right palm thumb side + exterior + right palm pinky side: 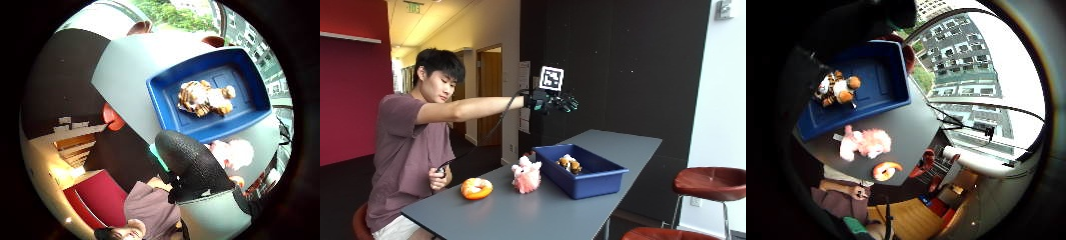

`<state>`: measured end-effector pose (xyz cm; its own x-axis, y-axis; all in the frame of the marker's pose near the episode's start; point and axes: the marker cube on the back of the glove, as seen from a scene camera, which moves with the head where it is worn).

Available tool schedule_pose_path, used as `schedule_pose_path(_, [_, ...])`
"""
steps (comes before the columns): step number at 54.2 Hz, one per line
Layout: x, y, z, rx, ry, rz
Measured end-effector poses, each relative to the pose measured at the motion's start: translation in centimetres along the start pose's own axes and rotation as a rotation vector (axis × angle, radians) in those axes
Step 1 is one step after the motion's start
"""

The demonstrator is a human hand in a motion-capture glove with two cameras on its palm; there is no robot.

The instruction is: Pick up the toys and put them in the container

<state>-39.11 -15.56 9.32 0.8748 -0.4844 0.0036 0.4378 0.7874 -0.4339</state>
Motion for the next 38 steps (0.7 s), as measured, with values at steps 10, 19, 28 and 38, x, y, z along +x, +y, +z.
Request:
schedule_pose_path(10, [2.3,8.3,-2.0,0.011,-0.091,0.094])
schedule_pose_path(19, [6.3,18.1,0.4,0.004,-0.089,0.012])
schedule_pose_path(28, [11.2,24.4,8.0,-0.058,-0.028,-0.067])
schedule_pose_path(38, [15.3,27.2,20.4,-0.157,0.067,-0.024])
